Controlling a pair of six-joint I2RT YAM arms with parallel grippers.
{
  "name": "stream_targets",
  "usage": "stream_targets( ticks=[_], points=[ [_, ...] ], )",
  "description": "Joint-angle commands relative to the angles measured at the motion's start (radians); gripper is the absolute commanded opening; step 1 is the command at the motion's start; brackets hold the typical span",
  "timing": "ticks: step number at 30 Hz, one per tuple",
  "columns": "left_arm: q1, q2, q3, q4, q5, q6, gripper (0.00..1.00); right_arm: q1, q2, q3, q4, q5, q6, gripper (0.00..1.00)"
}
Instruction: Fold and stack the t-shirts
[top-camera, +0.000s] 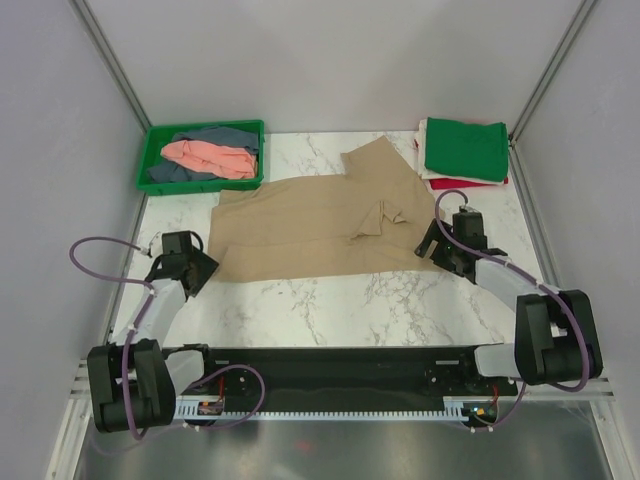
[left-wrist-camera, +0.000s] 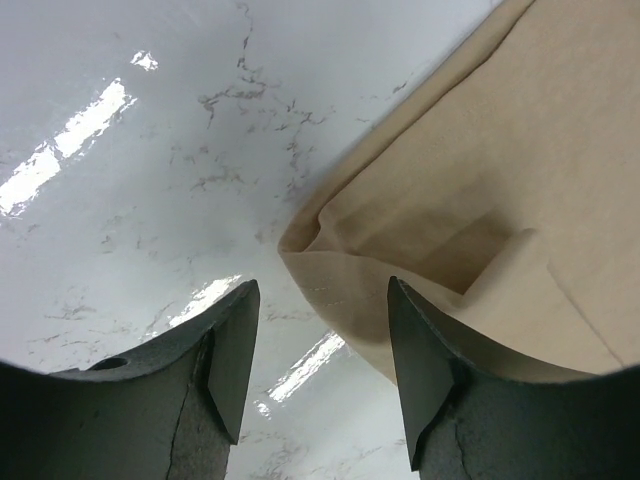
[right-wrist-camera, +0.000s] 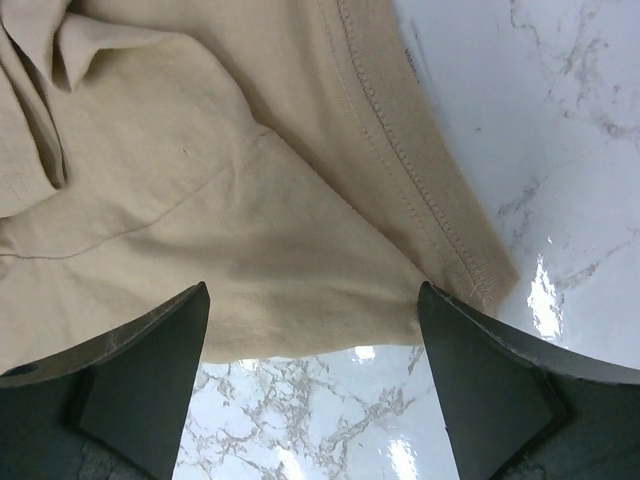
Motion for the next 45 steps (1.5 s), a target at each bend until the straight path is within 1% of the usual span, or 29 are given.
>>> stream_targets(
  ticks=[1, 3, 5, 8, 10, 11, 12, 16, 17, 19, 20, 23, 25, 27, 28, 29, 30, 31, 32, 33, 34, 37, 38, 39, 40, 41, 43, 44, 45],
  points=[
    [0.011, 0.024, -0.015, 0.059, 0.012, -0.034, 0.62, -0.007, -0.060, -0.024, 0.015, -0.002, 0.019, 0.93],
    [0.018, 0.032, -0.022, 0.076, 0.007, -0.035, 0.62, -0.007, -0.112, -0.027, -0.014, 0.017, 0.009, 0.93],
    [0.028, 0.041, -0.038, 0.099, 0.015, -0.031, 0.61, -0.007, -0.152, -0.043, -0.028, 0.090, -0.001, 0.93],
    [0.031, 0.067, -0.051, 0.142, 0.027, -0.032, 0.56, -0.007, -0.202, -0.058, -0.073, 0.158, 0.001, 0.93],
    [0.032, 0.079, -0.056, 0.159, 0.029, -0.034, 0.53, -0.007, -0.218, -0.079, -0.071, 0.153, 0.019, 0.93],
    [0.032, 0.087, -0.062, 0.174, 0.030, -0.035, 0.49, -0.007, -0.225, -0.107, -0.071, 0.141, 0.027, 0.92],
    [0.032, 0.090, -0.064, 0.180, 0.032, -0.034, 0.47, -0.007, -0.238, -0.122, -0.050, 0.135, 0.036, 0.91],
    [0.032, 0.096, -0.071, 0.198, 0.035, -0.035, 0.40, -0.007, -0.219, -0.176, -0.004, 0.103, 0.067, 0.87],
    [0.032, 0.093, -0.071, 0.200, 0.032, -0.034, 0.36, -0.007, -0.212, -0.187, 0.004, 0.098, 0.071, 0.84],
    [0.034, 0.085, -0.071, 0.200, 0.025, -0.031, 0.33, -0.007, -0.196, -0.184, 0.016, 0.092, 0.071, 0.80],
    [0.034, 0.082, -0.073, 0.202, 0.019, -0.029, 0.27, -0.009, -0.195, -0.179, 0.018, 0.100, 0.076, 0.79],
    [0.034, 0.075, -0.068, 0.203, 0.015, -0.021, 0.21, -0.009, -0.173, -0.169, 0.034, 0.114, 0.081, 0.77],
    [0.032, 0.073, -0.070, 0.203, 0.013, -0.023, 0.21, -0.009, -0.140, -0.156, 0.050, 0.138, 0.084, 0.76],
    [0.034, 0.076, -0.067, 0.206, 0.012, -0.020, 0.18, -0.009, -0.086, -0.139, 0.085, 0.152, 0.085, 0.68],
    [0.034, 0.076, -0.064, 0.205, 0.016, -0.018, 0.15, -0.009, -0.063, -0.133, 0.096, 0.146, 0.082, 0.64],
    [0.034, 0.079, -0.056, 0.206, 0.025, -0.017, 0.06, -0.009, -0.040, -0.124, 0.102, 0.138, 0.084, 0.50],
    [0.035, 0.079, -0.050, 0.205, 0.039, -0.014, 0.02, -0.009, -0.005, -0.122, 0.108, 0.132, 0.082, 0.38],
    [0.034, 0.076, -0.039, 0.188, 0.064, -0.008, 0.02, -0.010, 0.003, -0.121, 0.132, 0.129, 0.082, 0.26],
    [0.034, 0.055, -0.018, 0.174, 0.071, -0.007, 0.02, -0.010, 0.003, -0.118, 0.137, 0.124, 0.084, 0.09],
    [0.037, 0.036, -0.006, 0.159, 0.073, -0.011, 0.02, -0.015, -0.012, -0.110, 0.139, 0.120, 0.088, 0.01],
    [0.037, 0.018, 0.011, 0.108, 0.071, -0.015, 0.02, -0.018, -0.026, -0.096, 0.128, 0.117, 0.093, 0.00],
    [0.037, -0.025, 0.128, 0.018, 0.056, -0.020, 0.02, -0.021, -0.089, 0.029, 0.045, 0.120, 0.094, 0.00],
    [0.038, -0.024, 0.219, -0.040, 0.053, -0.021, 0.02, -0.023, -0.095, 0.133, 0.022, 0.120, 0.093, 0.00],
    [0.041, -0.004, 0.272, -0.070, 0.056, -0.018, 0.02, -0.026, -0.084, 0.196, -0.032, 0.114, 0.090, 0.00],
    [0.049, 0.021, 0.330, -0.099, 0.067, -0.011, 0.02, -0.027, -0.068, 0.263, -0.063, 0.108, 0.085, 0.00],
    [0.069, 0.044, 0.458, -0.163, 0.081, -0.003, 0.02, -0.032, -0.045, 0.408, -0.097, 0.101, 0.073, 0.00],
    [0.094, 0.133, 0.589, -0.209, 0.140, 0.025, 0.02, -0.041, 0.035, 0.547, -0.171, 0.080, 0.061, 0.00],
    [0.115, 0.163, 0.714, -0.254, 0.150, 0.035, 0.02, -0.049, 0.066, 0.675, -0.194, 0.069, 0.055, 0.00],
    [0.124, 0.199, 0.776, -0.275, 0.179, 0.055, 0.02, -0.061, 0.124, 0.738, -0.240, 0.058, 0.050, 0.00]
  ],
)
